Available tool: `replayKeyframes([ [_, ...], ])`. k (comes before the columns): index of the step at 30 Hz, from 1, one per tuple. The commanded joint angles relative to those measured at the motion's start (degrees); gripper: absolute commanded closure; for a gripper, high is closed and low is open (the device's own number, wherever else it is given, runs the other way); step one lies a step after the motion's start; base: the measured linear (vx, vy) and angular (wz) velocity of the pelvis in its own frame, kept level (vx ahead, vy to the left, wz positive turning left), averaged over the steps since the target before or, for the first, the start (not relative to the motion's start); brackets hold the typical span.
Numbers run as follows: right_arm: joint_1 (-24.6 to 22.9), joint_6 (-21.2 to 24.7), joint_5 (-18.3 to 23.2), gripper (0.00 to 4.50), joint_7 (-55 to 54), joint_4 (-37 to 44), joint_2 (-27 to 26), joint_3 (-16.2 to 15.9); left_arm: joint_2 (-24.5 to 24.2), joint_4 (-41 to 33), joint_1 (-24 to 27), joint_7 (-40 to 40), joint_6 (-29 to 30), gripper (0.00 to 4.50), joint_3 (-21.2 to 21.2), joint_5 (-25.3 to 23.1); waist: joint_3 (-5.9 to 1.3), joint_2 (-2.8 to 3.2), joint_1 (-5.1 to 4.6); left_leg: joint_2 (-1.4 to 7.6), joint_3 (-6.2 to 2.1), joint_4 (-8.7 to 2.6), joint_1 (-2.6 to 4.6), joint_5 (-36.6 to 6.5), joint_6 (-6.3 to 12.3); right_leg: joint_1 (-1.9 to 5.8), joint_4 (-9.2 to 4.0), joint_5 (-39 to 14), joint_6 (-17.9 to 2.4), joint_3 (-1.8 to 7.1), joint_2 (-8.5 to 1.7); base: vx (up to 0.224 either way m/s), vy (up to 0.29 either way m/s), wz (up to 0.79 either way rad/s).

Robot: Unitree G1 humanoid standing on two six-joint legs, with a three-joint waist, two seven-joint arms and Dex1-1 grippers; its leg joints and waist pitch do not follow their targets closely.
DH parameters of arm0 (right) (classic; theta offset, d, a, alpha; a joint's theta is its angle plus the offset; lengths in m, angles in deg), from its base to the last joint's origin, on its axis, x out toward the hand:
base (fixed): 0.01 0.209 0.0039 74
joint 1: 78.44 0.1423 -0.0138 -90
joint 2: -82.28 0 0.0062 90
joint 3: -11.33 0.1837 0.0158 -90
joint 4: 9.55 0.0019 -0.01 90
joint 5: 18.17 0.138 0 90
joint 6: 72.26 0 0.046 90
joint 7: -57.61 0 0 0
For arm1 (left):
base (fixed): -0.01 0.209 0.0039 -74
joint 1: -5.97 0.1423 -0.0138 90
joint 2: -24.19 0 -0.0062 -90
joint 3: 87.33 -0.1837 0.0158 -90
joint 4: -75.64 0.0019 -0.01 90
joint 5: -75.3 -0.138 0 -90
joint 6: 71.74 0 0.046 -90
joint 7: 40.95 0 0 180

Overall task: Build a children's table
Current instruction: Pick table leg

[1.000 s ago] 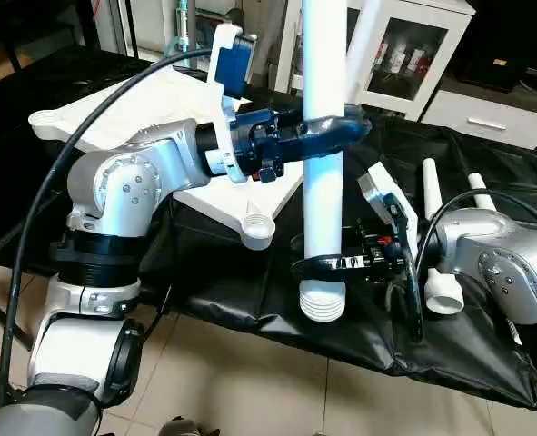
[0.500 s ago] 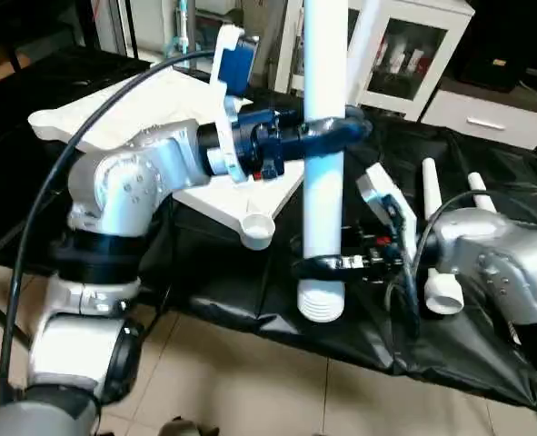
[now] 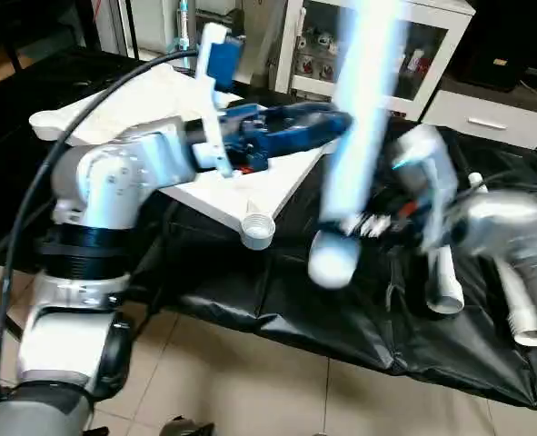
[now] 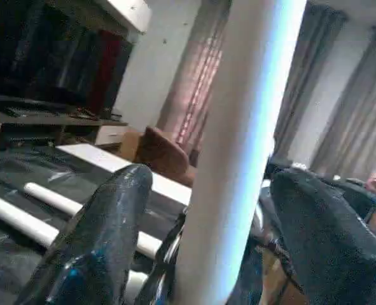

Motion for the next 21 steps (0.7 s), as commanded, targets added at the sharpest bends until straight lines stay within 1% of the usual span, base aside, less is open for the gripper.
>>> replayKeyframes([
  [1,-0.8,-1.77,-1.9,2.64,-3.51,-1.01,1.28,3.78,-0.4,-0.06,2.01,-3.96,-4.75,0.81,0.3,-4.73,-4.33,1.49,0.07,0.15,0.33,-4.03,0.92,-10.48,-1.92,3.94,-3.7,-7.23,-12.26,0.55,-1.71,0.0,0.0,0.0],
  [2,-1.27,-2.21,-2.58,2.64,-4.91,-1.39,1.38,4.65,-0.51,-0.07,2.85,-5.73,-6.5,0.79,0.73,-6.21,-4.28,1.41,0.06,0.1,0.36,-3.99,0.92,-10.58,-2.06,3.93,-3.72,-7.63,-11.99,0.55,-1.68,0.0,0.0,0.0],
  [3,-1.77,-2.47,-3.23,2.64,-6.99,-1.68,1.12,5.74,-0.72,-0.4,3.9,-7.7,-7.85,0.79,1.17,-7.61,-4.38,1.62,0.08,-0.02,0.4,-3.94,0.96,-10.45,-2.06,4.0,-3.68,-8.43,-11.46,0.61,-1.68,0.0,0.0,0.0],
  [4,-2.39,-2.14,-3.77,2.64,-8.72,-1.67,0.95,6.37,-1.06,-1.13,5.17,-9.38,-9.39,0.79,1.13,-9.29,-4.48,1.64,0.07,0.07,0.36,-3.94,0.99,-10.02,-2.0,3.99,-3.73,-8.32,-11.33,0.63,-1.76,0.0,0.0,0.0],
  [5,-3.4,-2.14,-4.38,2.64,-10.09,-1.15,0.77,6.75,-1.29,-2.03,6.51,-11.15,-9.53,0.79,1.37,-10.18,-4.41,1.65,-0.06,0.03,0.35,-3.99,0.88,-9.55,-1.98,4.0,-3.76,-8.31,-11.11,0.6,-1.62,0.0,0.0,0.0],
  [6,-5.76,-1.63,-5.0,2.64,-12.8,0.41,-0.07,7.51,-1.62,-4.24,9.55,-14.49,-9.7,0.79,1.95,-11.8,-4.45,2.1,-0.17,0.09,0.34,-3.94,0.95,-9.48,-2.22,3.97,-3.64,-7.99,-10.99,0.65,-1.66,0.0,0.0,0.0],
  [7,-6.3,-1.43,-5.01,2.64,-13.36,0.82,-0.3,7.67,-1.68,-4.76,10.24,-15.15,-9.78,0.79,2.07,-12.13,-4.38,1.91,-0.34,0.08,0.37,-4.02,0.81,-9.51,-1.98,3.99,-3.75,-8.12,-10.85,0.61,-1.57,0.0,0.0,0.0],
  [8,-7.71,-1.23,-5.33,2.64,-15.62,1.9,-1.54,8.19,-1.63,-6.0,12.09,-17.77,-10.24,0.79,2.21,-13.75,-4.53,1.94,-0.35,0.11,0.35,-3.99,0.86,-9.32,-1.86,4.05,-3.69,-7.99,-10.77,0.61,-1.59,0.0,0.0,0.0],
  [9,-9.67,-1.32,-6.16,2.64,-19.93,3.38,-4.2,9.01,-0.87,-7.27,14.7,-23.2,-12.95,0.79,2.42,-17.72,-4.51,2.25,-0.56,0.17,0.38,-3.98,0.85,-9.3,-1.61,3.83,-3.74,-7.97,-10.68,0.66,-1.56,0.0,0.0,0.0],
  [10,-10.17,-1.76,-6.68,2.64,-20.96,3.73,-4.76,8.98,-0.63,-7.34,15.28,-24.76,-14.25,0.79,2.26,-19.19,-4.48,2.27,-0.69,0.25,0.32,-4.04,0.72,-9.05,-1.49,3.8,-3.83,-8.02,-10.44,0.63,-1.52,0.0,0.0,0.0],
  [11,-11.86,-3.82,-8.84,2.64,-24.65,4.71,-6.84,8.79,-0.01,-7.55,17.29,-29.92,-18.38,0.79,1.16,-24.38,-4.49,2.24,-0.8,0.14,0.3,-4.07,0.72,-9.53,-1.35,3.78,-4.14,-9.46,-9.7,0.57,-1.4,0.0,0.0,0.0],
  [12,-12.6,-5.03,-10.12,2.64,-26.7,4.98,-8.03,8.7,0.28,-7.6,18.3,-32.35,-20.01,0.79,0.46,-26.81,-4.38,2.15,-1.1,0.16,0.3,-4.15,0.61,-10.25,-1.6,3.71,-4.39,-11.44,-8.37,0.58,-1.47,0.0,0.0,0.0],
  [13,-13.24,-6.13,-11.38,2.64,-28.82,5.11,-9.24,8.64,0.64,-7.59,19.25,-34.62,-21.29,0.79,-0.14,-28.9,-4.39,2.35,-1.22,0.14,0.29,-4.24,0.77,-11.03,-1.9,3.43,-4.6,-13.75,-7.38,0.64,-1.54,0.0,0.0,0.0],
  [14,-15.27,-10.66,-15.53,2.64,-34.26,4.98,-12.34,7.95,0.65,-7.61,22.34,-39.65,-25.4,0.79,-3.23,-35.13,-4.32,2.0,-1.34,0.17,0.23,-4.28,0.62,-11.39,-2.01,3.36,-4.78,-14.86,-6.66,0.6,-1.52,0.0,0.0,0.0],
  [15,-16.16,-12.44,-16.96,2.64,-35.97,5.06,-13.46,7.56,0.63,-7.78,23.6,-41.05,-26.96,0.79,-4.37,-37.12,-4.2,2.1,-1.43,0.27,0.16,-4.43,0.58,-12.2,-2.46,3.0,-4.93,-17.01,-5.25,0.64,-1.67,0.0,0.0,0.0],
  [16,-17.46,-15.0,-18.94,2.64,-38.22,5.22,-14.96,6.93,0.56,-8.07,25.43,-42.85,-29.27,0.79,-6.0,-39.82,-4.23,2.09,-1.68,0.07,0.2,-4.48,0.57,-12.78,-2.53,3.07,-4.95,-17.91,-4.81,0.61,-1.52,0.0,0.0,0.0],
  [17,-19.31,-17.58,-21.22,2.64,-40.62,5.41,-16.51,5.79,1.77,-9.2,27.52,-44.32,-30.41,0.79,-6.09,-40.5,-4.36,1.74,-1.76,0.18,0.24,-4.46,0.7,-13.03,-2.32,2.85,-5.08,-17.82,-4.29,0.7,-1.45,0.0,0.0,0.0],
  [18,-21.12,-18.93,-22.41,2.64,-41.85,5.88,-17.53,4.5,2.64,-10.38,29.29,-45.34,-30.47,0.79,-6.09,-40.6,-4.24,1.93,-1.71,0.19,0.14,-4.66,0.48,-12.87,-2.38,2.9,-4.95,-17.02,-4.48,0.72,-1.48,0.0,0.0,0.0],
  [19,-22.17,-19.43,-22.95,2.64,-42.43,6.17,-18.03,3.71,3.22,-11.13,30.23,-45.9,-30.14,0.79,-5.88,-40.37,-4.23,2.13,-1.74,0.28,0.12,-4.66,0.57,-13.61,-2.39,2.71,-4.89,-16.37,-4.81,0.78,-1.48,0.0,0.0,0.0],
  [20,-23.18,-19.88,-23.35,2.64,-43.18,6.39,-19.08,3.19,3.38,-11.88,31.67,-46.36,-30.28,0.79,-6.19,-40.86,-4.17,2.21,-1.73,0.25,0.11,-4.71,0.58,-14.24,-2.33,2.66,-4.92,-16.45,-4.92,0.76,-1.44,0.0,0.0,0.0],
  [21,-23.92,-19.42,-22.44,2.64,-44.44,6.55,-21.31,3.84,3.27,-12.52,33.35,-45.94,-30.06,0.79,-6.64,-40.98,-4.09,2.53,-1.84,0.15,0.02,-4.82,0.56,-15.67,-2.12,2.58,-4.97,-16.91,-4.82,0.77,-1.33,0.0,0.0,0.0],
])
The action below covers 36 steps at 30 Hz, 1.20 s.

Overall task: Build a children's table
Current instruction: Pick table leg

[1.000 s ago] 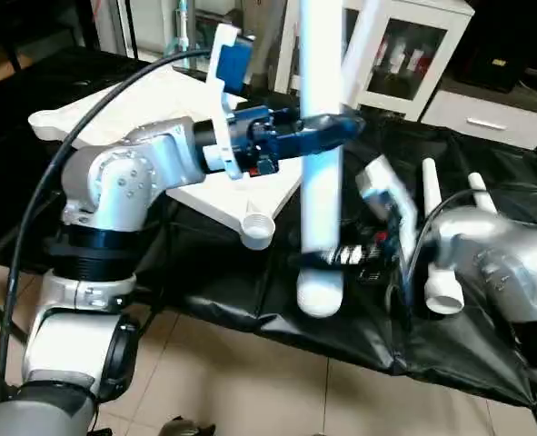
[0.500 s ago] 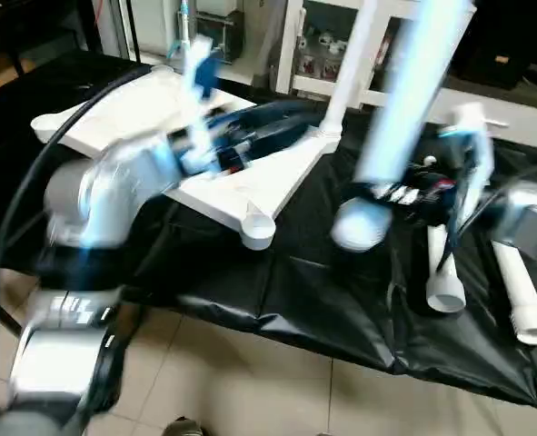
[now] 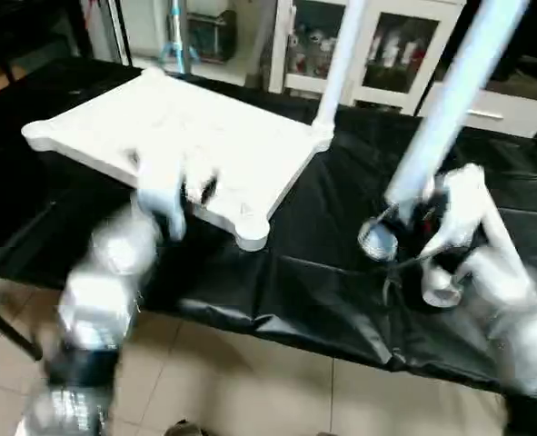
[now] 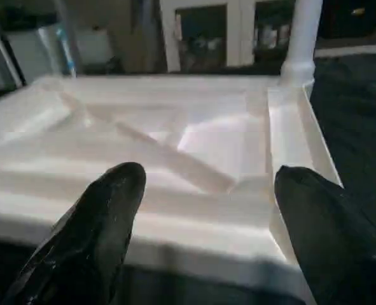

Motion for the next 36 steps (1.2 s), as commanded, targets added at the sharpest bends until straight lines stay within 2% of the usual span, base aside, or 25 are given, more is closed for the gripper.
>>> replayKeyframes([
  [1,-0.2,-0.53,0.53,2.64,-2.06,1.7,-1.7,1.03,0.35,-2.63,0.95,0.14,-0.27,0.79,-0.43,-0.04,-3.92,0.68,-0.38,0.14,0.12,-4.75,0.7,-16.32,-1.92,2.63,-4.83,-17.01,-5.17,0.78,-1.4,0.0,0.0,0.0],
  [3,-0.71,-0.22,1.37,2.64,-2.61,2.53,-3.46,1.3,1.33,-3.13,2.25,1.04,-0.5,0.79,0.41,1.3,-3.73,0.93,-0.63,0.04,0.02,-4.85,0.82,-18.86,-1.89,2.31,-5.1,-19.22,-4.75,0.74,-1.26,0.0,0.0,0.0],
  [4,-1.41,-0.87,0.86,2.64,-2.85,3.46,-4.31,0.33,1.69,-3.07,3.15,0.76,-1.14,0.79,0.29,1.05,-3.64,2.0,-0.5,0.0,-0.11,-4.93,0.93,-19.41,-2.1,2.2,-5.1,-19.51,-4.42,0.82,-1.26,0.0,0.0,0.0],
  [8,-3.03,-3.35,-0.89,2.64,-4.42,4.68,-5.8,-2.05,2.31,-0.96,4.22,0.12,-3.7,0.79,-0.24,0.11,-3.59,2.54,-1.02,-0.18,-0.02,-4.88,1.02,-20.93,-2.11,2.02,-5.71,-19.6,-3.46,0.82,-1.01,0.0,0.0,0.0],
  [12,-4.08,-3.39,-2.39,2.64,-3.99,6.09,-5.1,-3.22,4.26,-0.07,3.85,-2.11,-3.9,0.79,-1.1,-1.22,-3.75,2.07,-1.05,-0.14,-0.09,-4.96,0.64,-19.48,-1.67,2.43,-5.4,-19.67,-3.12,0.89,-1.08,0.0,0.0,0.0],
  [14,-4.27,-2.99,-0.96,2.64,-4.07,6.16,-5.87,-1.86,4.44,-0.44,2.95,-1.85,-4.48,0.79,-2.82,-2.82,-3.77,0.24,-1.25,-0.11,0.12,-4.85,0.4,-18.77,-0.8,2.43,-5.67,-20.73,-2.57,0.85,-1.15,0.0,0.0,0.0],
  [16,-4.0,-2.1,0.01,2.64,-4.3,4.8,-6.35,-0.97,4.4,-0.51,2.05,-1.94,-4.98,0.79,-3.49,-3.69,-3.9,0.81,-0.81,-0.61,0.6,-4.37,-0.09,-16.99,2.48,2.67,-6.03,-23.75,-2.18,1.8,-2.95,0.0,0.0,0.0],
  [17,-3.68,-2.11,0.46,2.64,-4.8,3.88,-6.89,-0.41,4.36,-0.33,1.52,-1.94,-5.08,0.79,-3.55,-3.85,-4.08,1.36,-0.9,-0.58,1.92,-3.03,1.35,-16.64,2.11,1.15,-6.8,-25.43,-1.9,3.35,-2.54,0.0,0.0,0.0],
  [19,-3.15,-2.51,-0.09,2.64,-5.4,3.08,-6.98,-0.72,4.8,-0.02,1.08,-2.53,-5.37,0.79,-2.49,-3.29,-4.17,-0.03,-0.31,-1.27,2.51,-1.0,1.16,-17.27,3.24,1.59,-7.53,-30.66,-1.97,6.73,-3.11,-0.007,0.038,-0.18],
  [20,-3.1,-2.69,-0.32,2.64,-5.35,3.03,-6.87,-1.0,4.96,0.06,1.03,-2.57,-5.52,0.79,-2.21,-3.11,-4.16,-0.27,0.79,-2.07,1.94,1.68,0.82,-17.71,4.5,2.55,-8.88,-34.6,-2.43,11.23,-4.77,0.002,0.084,-0.39],
  [21,-3.15,-2.73,-0.59,2.64,-5.19,3.3,-6.67,-1.46,5.14,0.1,1.03,-2.61,-5.66,0.79,-1.93,-3.07,-3.78,-1.06,1.66,-2.6,-0.33,4.46,-1.28,-15.82,5.48,4.48,-9.76,-38.29,-3.15,15.48,-6.88,0.002,0.165,-0.51],
  [22,-3.3,-2.57,-0.7,2.64,-5.13,3.82,-6.63,-1.69,5.37,-0.05,1.25,-2.7,-5.94,0.79,-1.62,-3.14,-3.49,-0.22,2.05,-2.98,-2.23,5.04,-1.1,-14.5,4.98,4.05,-10.27,-39.39,-3.87,17.49,-5.98,0.002,0.165,-0.51],
  [23,-3.36,-2.39,-0.67,2.64,-5.14,4.08,-6.65,-1.7,5.46,-0.18,1.38,-2.85,-6.09,0.79,-1.47,-3.18,-3.34,0.01,1.55,-3.27,-2.64,4.08,-0.53,-13.72,5.43,3.43,-10.09,-38.16,-3.59,17.39,-4.1,-0.011,0.235,-0.54],
  [24,-3.41,-2.08,-0.51,2.64,-4.9,4.3,-6.62,-1.66,5.6,-0.54,1.55,-3.83,-5.39,0.79,-1.33,-3.72,-3.32,-0.27,0.35,-3.66,-3.66,-0.88,-1.54,-11.07,11.99,3.47,-7.6,-29.2,-3.6,12.04,-0.83,-0.003,0.246,-0.37],
  [25,-3.48,-2.09,-1.06,2.64,-4.6,4.4,-6.12,-2.0,5.58,-0.74,1.73,-4.5,-5.62,0.79,-1.23,-4.18,-3.87,2.03,-0.91,-3.43,-3.44,-3.05,0.43,-8.59,15.68,1.34,-5.9,-23.22,-4.24,9.0,1.91,-0.003,0.246,-0.37],
  [26,-3.54,-2.25,-1.19,2.64,-4.19,4.36,-5.84,-2.13,5.33,-0.99,1.86,-5.18,-5.64,0.79,-1.54,-5.17,-4.63,3.59,-3.46,-1.89,-5.21,-3.97,3.58,-2.01,23.73,-2.59,0.77,-14.84,-5.26,1.73,4.84,0.005,0.273,-0.01],
  [27,-3.58,-2.26,-1.13,2.64,-3.92,4.25,-5.67,-2.06,5.43,-1.25,2.05,-5.87,-5.54,0.79,-1.61,-5.82,-4.72,4.43,-3.77,0.21,-6.11,-4.51,1.93,5.52,21.26,-1.42,4.55,-8.39,-5.49,-1.4,3.21,-0.03,0.275,0.18],
  [28,-3.57,-2.17,-1.07,2.64,-3.89,4.18,-5.63,-2.01,5.48,-1.35,2.11,-6.04,-5.56,0.79,-1.62,-5.98,-4.17,4.4,-3.09,1.86,-5.79,-4.08,1.19,11.63,11.76,-0.7,3.56,-2.91,-5.67,-1.89,1.96,-0.03,0.275,0.18],
  [29,-3.53,-2.03,-0.87,2.64,-3.93,4.09,-5.63,-1.91,5.6,-1.44,2.16,-6.21,-5.51,0.79,-1.6,-6.1,-4.47,4.56,-3.16,2.62,-6.49,-4.42,1.72,12.05,6.25,0.1,3.29,-1.64,-6.03,-2.02,1.38,-0.052,0.217,0.06],
  [30,-3.47,-2.05,-0.84,2.64,-3.92,3.88,-5.48,-1.92,5.87,-1.66,2.28,-6.39,-5.02,0.79,-1.44,-6.13,-5.07,4.31,-3.85,5.56,-9.7,-5.25,3.41,11.24,-2.85,0.2,3.44,-5.91,-3.93,-1.95,0.42,-0.05,0.144,0.0],
  [31,-3.32,-2.13,-0.83,2.64,-3.81,3.59,-5.26,-1.99,5.76,-2.19,2.55,-6.99,-4.46,0.79,-1.6,-7.22,-5.23,4.77,-3.37,7.33,-10.9,-5.45,4.52,10.78,-5.34,-0.83,4.43,-8.65,-2.27,-2.03,0.04,-0.05,0.144,0.0],
  [32,-3.31,-2.14,-0.84,2.64,-3.79,3.56,-5.25,-1.99,5.75,-2.26,2.59,-7.07,-4.4,0.79,-1.62,-7.37,-5.28,4.54,-3.68,8.96,-12.43,-6.0,3.98,10.29,-4.71,-0.52,5.99,-12.02,1.07,-2.09,-0.16,-0.077,0.102,-0.01],
  [33,-3.26,-2.13,-0.83,2.64,-3.71,3.52,-5.2,-1.99,6.07,-2.45,2.79,-7.12,-4.17,0.79,-1.34,-6.96,-5.42,4.32,-3.03,8.06,-11.42,-6.02,3.42,8.51,-3.06,-0.62,7.17,-12.33,1.8,-2.33,0.37,-0.109,0.079,0.0],
  [34,-3.13,-2.07,-0.76,2.64,-3.6,3.48,-5.13,-1.97,6.21,-2.73,2.92,-7.15,-3.58,0.79,-1.23,-6.71,-5.27,4.38,-2.82,5.57,-9.92,-6.6,2.47,4.23,-1.06,0.36,7.01,-11.28,1.21,-2.5,0.85,-0.109,0.079,0.0],
  [36,-2.87,-1.94,-0.66,2.64,-3.39,3.39,-4.96,-1.91,6.25,-3.07,3.14,-7.1,-3.76,0.79,-1.17,-6.4,-4.59,3.82,-2.57,2.95,-8.01,-8.35,1.12,-8.82,0.51,2.25,3.87,-7.8,-0.67,-1.74,-0.16,-0.127,-0.018,0.02],
])
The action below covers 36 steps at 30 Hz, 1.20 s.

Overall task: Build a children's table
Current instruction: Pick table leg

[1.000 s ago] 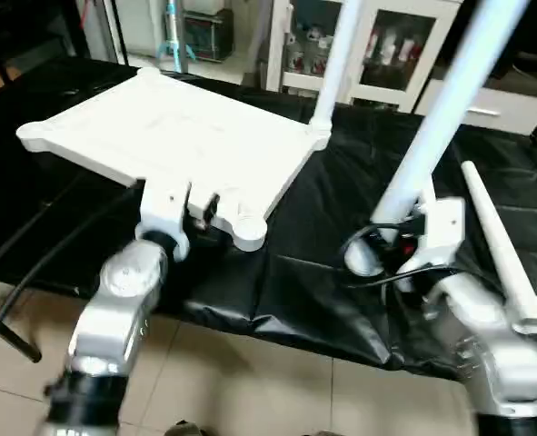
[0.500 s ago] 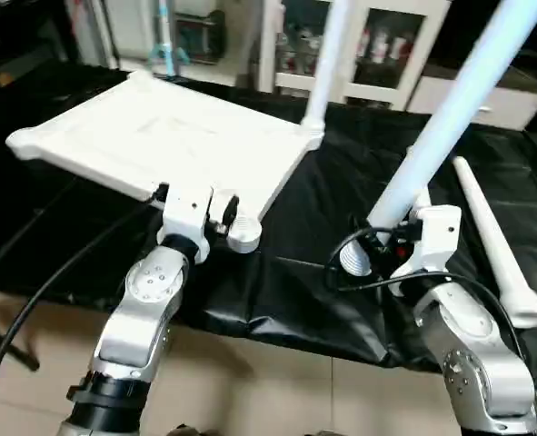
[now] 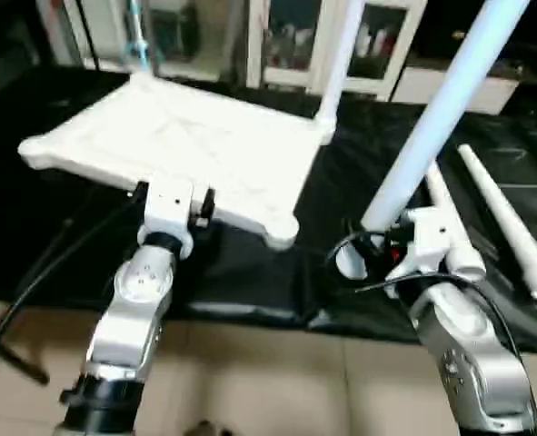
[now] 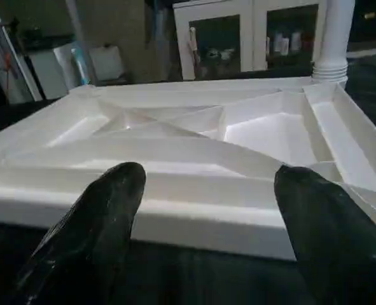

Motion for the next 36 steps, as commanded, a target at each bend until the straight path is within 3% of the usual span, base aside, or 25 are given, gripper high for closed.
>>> replayKeyframes([
  [1,0.85,0.6,0.33,2.64,0.31,0.37,1.32,1.04,0.36,-1.86,0.31,-0.24,0.54,0.79,-0.71,-0.1,-3.26,0.87,-0.03,8.93,-5.51,-9.56,3.69,-14.97,-7.7,-0.05,-3.78,-0.7,-1.14,1.61,-2.82,-0.133,-0.051,0.02],
  [2,1.01,0.52,0.26,2.64,0.47,0.04,1.54,1.21,0.37,-1.98,0.36,-0.2,0.86,0.79,-0.65,-0.17,-3.53,-0.81,-0.15,5.95,-3.83,-7.47,3.07,-24.44,-10.72,1.02,-7.47,-2.64,-3.57,3.47,-7.14,-0.141,-0.095,-0.11],
  [3,1.32,0.51,0.32,2.64,0.56,-0.45,1.93,1.78,0.52,-2.03,0.37,0.39,0.77,0.79,-0.38,0.36,-2.72,-2.08,1.9,4.58,-3.18,-0.74,2.21,-14.27,-6.6,1.63,-12.53,-14.14,-3.34,5.66,-14.49,-0.142,-0.094,-0.21],
  [4,1.48,0.53,0.43,2.64,0.48,-0.62,2.04,2.14,0.6,-2.15,0.38,0.76,0.67,0.79,-0.2,0.72,-1.84,-2.02,2.43,3.96,-4.24,1.95,1.33,-4.66,-4.59,2.29,-13.59,-23.46,-1.89,5.7,-14.54,-0.142,-0.094,-0.21],
  [5,1.58,0.53,0.5,2.64,0.39,-0.71,2.09,2.41,0.73,-2.26,0.44,1.12,0.5,0.79,-0.02,1.2,-1.06,-1.77,2.46,4.36,-4.23,1.26,1.28,-3.6,-5.48,2.48,-13.91,-29.55,-2.28,3.88,-13.78,-0.127,-0.047,-0.34],
  [7,1.73,0.45,0.6,2.64,0.23,-0.85,2.23,2.94,0.93,-2.53,0.62,1.71,0.55,0.79,0.32,1.97,-0.64,-0.46,1.18,6.65,-4.64,-3.87,2.85,-19.29,-8.8,1.64,-12.92,-36.78,-3.43,-0.26,-8.44,-0.105,0.003,-0.37],
  [9,1.73,0.36,0.69,2.64,0.26,-0.87,2.41,3.35,0.97,-2.86,0.92,2.83,0.17,0.79,0.49,2.9,-1.79,2.34,-0.81,8.44,-7.28,-8.32,3.7,-41.39,-14.06,2.91,-8.8,-12.27,-5.07,-0.75,-5.25,-0.077,0.042,-0.16],
  [11,1.65,0.39,0.77,2.64,0.31,-0.82,2.46,3.47,1.15,-3.18,1.1,3.04,0.14,0.79,0.68,3.33,-1.41,1.72,-1.35,8.03,-6.88,-8.81,3.7,-43.93,-14.81,2.76,-9.17,-6.33,-6.2,-0.53,-6.01,-0.072,0.046,-0.1],
  [13,1.62,0.39,0.82,2.64,0.33,-0.8,2.5,3.51,1.25,-3.35,1.16,2.8,0.45,0.79,0.77,3.28,-1.18,0.87,-1.4,7.31,-5.86,-7.43,3.67,-42.04,-14.07,2.13,-11.09,-16.34,-6.27,0.2,-7.87,-0.054,0.026,-0.05],
  [15,1.47,0.42,1.22,2.64,0.43,-0.69,2.54,3.54,1.42,-3.58,1.25,2.77,0.83,0.79,1.07,3.39,-0.92,1.05,-1.23,7.21,-5.41,-6.46,3.66,-38.2,-12.45,1.82,-12.66,-25.62,-5.56,0.52,-9.11,0.0,0.0,0.0],
  [17,1.36,0.48,1.53,2.64,0.54,-0.52,2.39,3.5,1.39,-3.72,1.33,3.13,0.92,0.79,1.28,3.7,-0.87,1.0,-1.29,7.24,-5.44,-6.61,3.62,-37.82,-12.13,1.91,-12.77,-27.09,-4.8,0.36,-8.77,0.0,0.0,0.0],
  [20,1.37,0.54,1.49,2.64,0.67,-0.48,2.24,3.51,1.28,-3.78,1.34,3.27,0.96,0.79,1.29,3.84,-0.59,1.16,-1.24,7.25,-5.41,-6.54,5.18,-43.34,-11.9,1.74,-13.4,-32.84,-3.52,0.2,-8.45,0.0,0.0,0.0],
  [23,1.48,0.57,1.45,2.64,0.9,-0.54,2.17,3.43,1.07,-3.88,1.28,3.61,1.04,0.79,1.21,3.85,-0.19,1.78,-1.89,7.07,-5.12,-6.48,6.94,-49.95,-11.05,2.44,-14.03,-37.57,-2.06,-1.99,-6.56,0.0,0.0,0.0],
  [25,1.72,0.46,1.46,2.64,1.16,-0.92,2.29,3.37,0.99,-4.06,1.21,3.77,1.28,0.79,1.22,3.78,-0.04,2.55,-2.09,7.77,-5.18,-10.13,5.67,-55.98,-11.45,5.07,-10.04,-28.65,-2.42,-2.39,-4.14,0.054,0.013,-0.1],
  [26,1.72,0.46,1.46,2.64,1.16,-0.92,2.29,3.37,0.99,-4.06,1.21,3.77,1.28,0.79,1.22,3.78,-0.05,3.03,-1.72,8.07,-4.44,-12.49,5.66,-59.13,-11.7,5.88,-6.32,-20.23,-3.26,-2.4,-2.9,0.0,0.0,0.0],
  [27,1.83,0.4,1.44,2.64,1.25,-1.09,2.38,3.33,1.0,-4.14,1.18,3.85,1.34,0.79,1.24,3.83,0.01,2.05,-1.61,8.07,-3.45,-12.32,6.63,-57.61,-10.47,5.21,-7.06,-19.1,-3.36,-1.42,-3.35,0.0,0.0,0.0],
  [28,1.83,0.4,1.44,2.64,1.25,-1.09,2.38,3.33,1.0,-4.14,1.18,3.85,1.34,0.79,1.24,3.83,0.01,0.46,-1.75,6.27,-1.83,-7.83,9.18,-50.32,-9.57,2.87,-12.83,-33.85,-3.53,-0.08,-6.03,0.0,0.0,0.0],
  [29,1.9,0.36,1.47,2.64,1.3,-1.2,2.44,3.27,1.01,-4.19,1.17,3.93,1.4,0.79,1.23,3.92,0.58,-0.3,-1.62,5.13,-0.94,-3.95,10.63,-44.01,-8.57,1.08,-16.32,-45.47,-2.66,0.01,-8.11,0.069,-0.07,0.05],
  [30,1.91,0.28,1.49,2.64,1.35,-1.29,2.53,3.13,1.05,-4.3,1.17,3.94,1.47,0.79,1.26,4.03,0.27,-1.03,-0.88,4.64,-0.84,1.75,7.72,-23.04,-3.09,4.15,-18.97,-56.57,-2.93,3.01,-13.31,0.138,-0.03,-0.15],
  [31,1.91,0.27,1.53,2.64,1.41,-1.36,2.61,3.02,1.09,-4.37,1.17,3.92,1.57,0.79,1.31,4.12,-0.18,-0.55,-0.06,5.42,-1.47,1.74,4.58,-15.78,-1.6,7.4,-18.26,-55.35,-3.46,4.54,-14.54,0.138,-0.03,-0.15],
  [32,1.89,0.26,1.53,2.64,1.48,-1.36,2.66,2.88,1.11,-4.46,1.21,3.91,1.61,0.79,1.38,4.18,-0.2,-0.13,0.51,5.96,-1.67,-0.42,2.96,-12.33,-1.66,8.89,-17.04,-51.38,-3.47,2.86,-12.44,0.172,0.025,-0.22],
  [33,1.89,0.27,1.53,2.64,1.52,-1.36,2.68,2.84,1.12,-4.46,1.21,3.89,1.62,0.79,1.42,4.2,-0.44,0.55,0.28,6.76,-1.54,-4.93,5.76,-16.28,-2.24,6.93,-15.07,-39.51,-4.81,0.08,-7.18,0.127,0.034,-0.02],
  [34,1.89,0.28,1.53,2.64,1.59,-1.37,2.72,2.77,1.14,-4.48,1.21,3.86,1.63,0.79,1.49,4.24,-1.55,2.18,-1.44,8.34,-3.45,-7.01,8.72,-22.19,-2.56,5.37,-11.57,-25.35,-6.61,-1.65,-3.63,0.127,0.034,-0.02],
  [35,2.0,0.42,1.47,2.64,1.8,-1.49,2.85,2.57,1.14,-4.45,1.18,3.8,1.67,0.79,1.58,4.28,-1.9,2.79,-2.56,9.26,-5.07,-7.94,10.81,-24.17,-1.78,4.05,-9.45,-18.23,-7.58,-2.07,-2.56,0.158,0.045,0.0],
  [36,2.05,0.5,1.46,2.64,2.14,-1.56,2.97,2.33,1.12,-4.48,1.22,3.76,1.68,0.79,1.64,4.32,-2.21,3.27,-4.29,10.45,-7.88,-8.75,13.81,-26.0,0.83,1.47,-5.7,-8.37,-7.15,-2.25,-1.75,0.206,0.046,-0.04],
])
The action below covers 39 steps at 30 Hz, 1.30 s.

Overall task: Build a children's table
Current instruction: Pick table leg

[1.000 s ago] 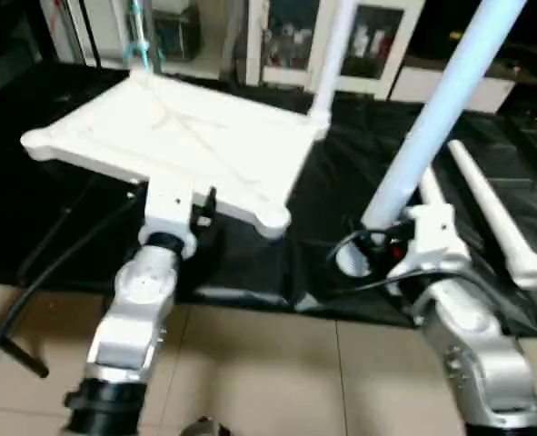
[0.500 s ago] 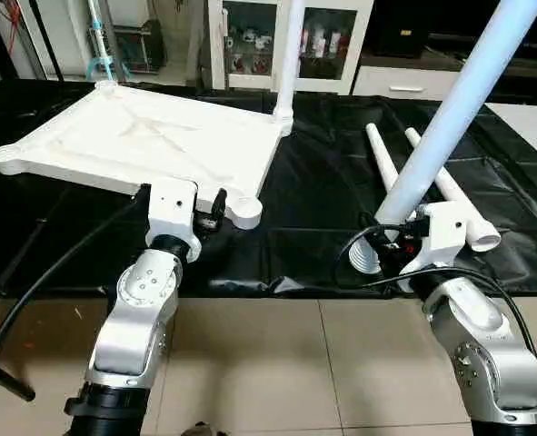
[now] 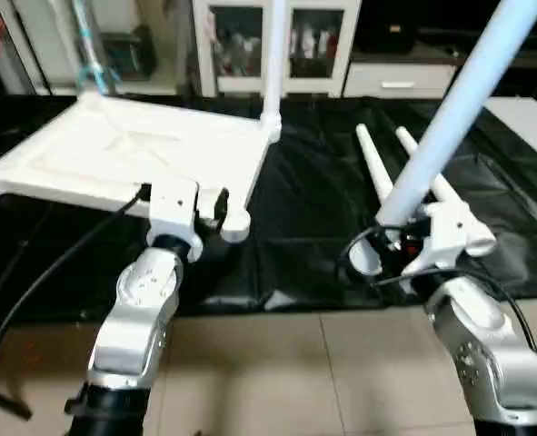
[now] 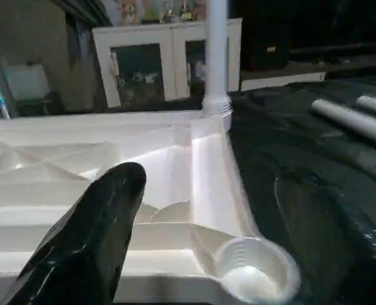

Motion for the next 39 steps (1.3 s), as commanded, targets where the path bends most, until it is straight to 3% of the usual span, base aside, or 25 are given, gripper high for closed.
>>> replayKeyframes([
  [1,0.71,0.57,-0.73,2.64,0.38,-0.28,1.13,0.06,0.16,-0.65,-0.59,-0.07,0.48,0.79,0.13,0.46,-4.12,1.31,-2.74,8.03,-8.52,-8.39,8.6,-16.67,11.37,-6.12,3.12,-2.66,-1.65,1.38,0.02,0.206,0.046,-0.04],
  [2,0.71,0.57,-0.73,2.64,0.38,-0.28,1.13,0.06,0.16,-0.65,-0.59,-0.07,0.48,0.79,0.13,0.46,-4.39,0.65,-3.36,8.31,-8.96,-7.98,8.98,-12.13,15.79,-7.11,3.93,-1.01,0.12,1.99,-0.5,0.212,-0.001,-0.04],
  [3,0.79,0.5,-1.19,2.64,0.29,-0.54,1.22,-0.2,0.13,-0.73,-0.54,-0.11,0.55,0.79,0.19,0.46,-3.88,-0.94,-2.52,0.99,-9.42,-6.61,3.11,-3.73,26.91,-2.83,-0.75,1.29,3.28,3.26,-1.53,0.142,-0.048,0.12],
  [4,0.81,0.65,-0.7,2.64,-0.09,-0.82,0.63,0.26,0.11,-0.84,-0.49,-0.22,0.61,0.79,0.33,0.43,-5.24,-4.12,0.46,-5.52,-3.86,2.11,-6.15,-1.64,21.62,6.64,-5.86,4.82,5.33,7.66,-7.52,0.142,-0.048,0.12],
  [5,0.79,0.87,0.25,2.64,-0.35,-0.91,0.0,0.87,0.14,-0.91,-0.46,-0.26,0.66,0.79,0.47,0.39,-4.75,-4.51,1.2,-4.14,-2.7,5.67,-8.15,-5.26,18.61,8.68,-7.89,2.46,5.09,10.14,-12.96,0.16,-0.017,0.49],
  [6,0.76,1.01,0.28,2.64,-0.64,-0.87,0.09,1.1,0.1,-0.98,-0.44,-0.26,0.76,0.79,0.54,0.29,-4.76,-3.81,1.98,-2.29,-3.2,6.41,-8.49,-2.31,8.5,8.75,-6.77,4.23,-3.82,12.02,-10.16,0.231,0.026,0.46],
  [7,0.72,0.86,0.01,2.64,-0.55,-0.85,0.38,0.96,0.07,-0.97,-0.44,-0.28,0.81,0.79,0.59,0.23,-4.62,-2.73,2.73,-1.0,-3.26,4.59,-9.4,3.37,5.43,9.77,-5.84,10.4,-10.51,10.19,-8.23,0.231,0.026,0.46],
  [9,0.69,0.78,-0.12,2.64,-0.48,-0.85,0.52,0.88,0.07,-0.96,-0.43,-0.31,0.83,0.79,0.62,0.21,-5.04,-1.18,3.18,0.24,-3.01,-0.34,-8.57,11.15,6.78,9.38,-4.67,13.23,-10.99,6.21,-3.77,0.156,0.028,0.11],
  [10,0.52,0.74,-0.16,2.64,-0.19,-0.76,0.75,0.8,0.04,-0.93,-0.42,-0.33,0.96,0.79,0.72,0.18,-4.75,3.34,-0.51,5.93,-10.28,-5.0,3.85,17.95,20.24,-3.15,4.99,-3.18,-1.64,0.22,3.88,0.105,0.026,0.09],
  [11,0.41,0.76,-0.12,2.64,0.06,-0.67,0.89,0.72,0.01,-0.92,-0.41,-0.36,1.05,0.79,0.73,0.11,-6.4,2.8,-0.97,8.11,-12.37,-3.97,7.48,20.64,25.29,-6.1,7.24,-9.17,0.96,0.88,3.08,0.126,0.02,0.01],
  [12,0.21,0.77,-0.16,2.64,0.66,-0.45,1.28,0.38,0.05,-0.9,-0.4,-0.44,1.14,0.79,0.82,0.08,-6.31,2.41,0.97,7.97,-11.11,-2.29,6.46,23.53,23.81,-8.12,8.97,-7.6,4.86,2.31,1.71,0.21,0.043,0.01],
  [13,0.12,0.77,-0.18,2.64,0.91,-0.37,1.46,0.23,0.07,-0.91,-0.39,-0.45,1.19,0.79,0.85,0.06,-6.12,1.62,0.99,7.25,-9.21,-3.2,5.41,27.33,21.84,-9.09,9.78,-3.04,8.07,2.5,1.38,0.21,0.043,0.01],
  [14,0.04,0.77,-0.1,2.64,1.16,-0.31,1.59,0.17,0.07,-0.9,-0.37,-0.57,1.24,0.79,0.86,-0.1,-5.99,0.95,1.17,6.98,-7.99,-3.51,5.11,28.24,21.28,-9.73,9.56,-0.03,8.41,2.81,1.27,0.175,0.05,0.11],
  [15,0.02,0.67,-0.12,2.64,1.35,-0.34,1.79,0.09,0.08,-0.93,-0.33,-0.68,1.13,0.79,0.91,-0.34,-4.9,-0.29,1.28,6.35,-5.98,-5.49,3.06,24.05,21.69,-9.6,8.34,5.13,6.86,3.76,0.74,0.155,0.013,0.03],
  [17,0.02,0.59,-0.11,2.64,1.41,-0.39,1.89,0.09,0.09,-0.95,-0.3,-0.75,1.05,0.79,0.91,-0.52,-3.63,-3.23,1.76,1.96,-1.69,-6.54,1.28,3.74,18.94,-6.7,0.11,10.94,0.94,5.86,-0.64,0.154,-0.018,0.0],
  [18,0.13,0.49,0.02,2.64,1.74,-0.51,2.02,0.51,-0.12,-0.94,-0.25,-0.26,1.26,0.79,0.91,-0.2,-4.35,-5.97,4.37,-4.2,0.41,1.33,-1.15,-6.48,12.9,-2.13,-6.18,-9.24,2.62,13.04,-5.55,0.133,-0.087,0.13],
  [19,0.18,0.32,0.28,2.64,1.98,-0.53,1.99,0.78,-0.4,-0.78,-0.23,0.23,1.3,0.79,0.86,0.0,-4.82,-5.02,4.94,-3.42,-2.12,3.71,-3.5,-2.54,8.51,1.88,-5.32,-7.59,-6.16,16.09,-9.46,0.133,-0.087,0.13],
  [20,0.21,0.2,0.48,2.64,2.13,-0.53,1.97,0.94,-0.6,-0.67,-0.22,0.56,1.3,0.79,0.82,0.13,-4.93,-4.74,5.1,-2.77,-3.01,3.48,-4.53,1.81,5.95,2.88,-3.99,1.1,-8.44,15.14,-9.24,0.134,-0.062,0.1],
  [21,0.24,0.09,0.76,2.64,2.33,-0.48,1.99,1.08,-0.84,-0.45,-0.21,1.58,0.92,0.79,0.87,0.93,-4.52,-3.91,5.14,-1.57,-4.0,2.58,-4.86,10.33,1.96,1.99,-2.05,24.42,-11.99,13.29,-8.37,0.131,-0.025,-0.07],
  [23,0.17,-0.52,1.32,2.64,3.42,-0.22,2.29,1.04,-1.34,-0.37,0.13,5.53,0.49,0.79,1.27,4.05,-4.34,-1.87,4.62,0.8,-3.62,-3.12,-4.06,20.67,-0.56,-0.29,0.14,38.1,-12.08,7.76,-3.05,0.098,-0.002,-0.05],
  [24,-0.09,-1.03,2.29,2.64,4.88,0.37,2.59,1.05,-2.48,-0.3,0.73,10.6,-0.74,0.61,1.22,6.82,-5.0,-0.52,3.81,3.09,-4.33,-2.35,-2.54,28.18,-0.41,-2.19,1.5,34.11,-11.0,6.67,-0.37,0.05,0.062,0.01],
  [26,-0.29,-1.15,3.18,2.64,6.1,0.96,3.12,1.15,-4.06,-0.03,1.12,14.98,-0.92,0.43,0.62,8.35,-5.25,-0.58,3.31,3.23,-4.46,-1.76,-1.03,31.92,-0.66,-3.3,0.84,25.5,-11.51,6.78,-1.09,0.042,0.066,0.02],
  [31,-0.5,-0.92,6.02,2.64,11.86,1.45,6.26,2.22,-13.22,4.85,-0.38,31.0,-1.91,0.1,-4.95,8.28,-2.94,-1.44,3.63,3.35,-2.14,-5.22,-1.4,-6.63,-1.02,-2.75,-2.93,-3.41,-11.11,8.07,-3.28,-0.007,0.022,0.01],
  [34,0.15,-1.34,7.09,2.64,16.77,0.45,8.84,2.21,-18.67,11.47,-4.46,41.25,-3.93,0.1,-8.42,6.97,-2.34,-1.68,3.68,3.43,-1.05,-6.22,-0.2,-15.37,-1.18,-3.73,-4.67,-19.0,-7.75,8.28,-3.57,-0.055,-0.003,0.1],
  [39,0.75,-1.16,8.31,2.64,24.08,-0.74,13.12,-0.05,-25.93,24.58,-12.12,53.37,-11.77,0.1,-15.17,-0.23,-3.2,-1.52,3.72,4.19,-0.67,-6.48,-0.87,-7.95,-0.64,-3.11,-3.62,-8.59,-8.3,8.06,-3.87,0.0,0.0,0.0],
])
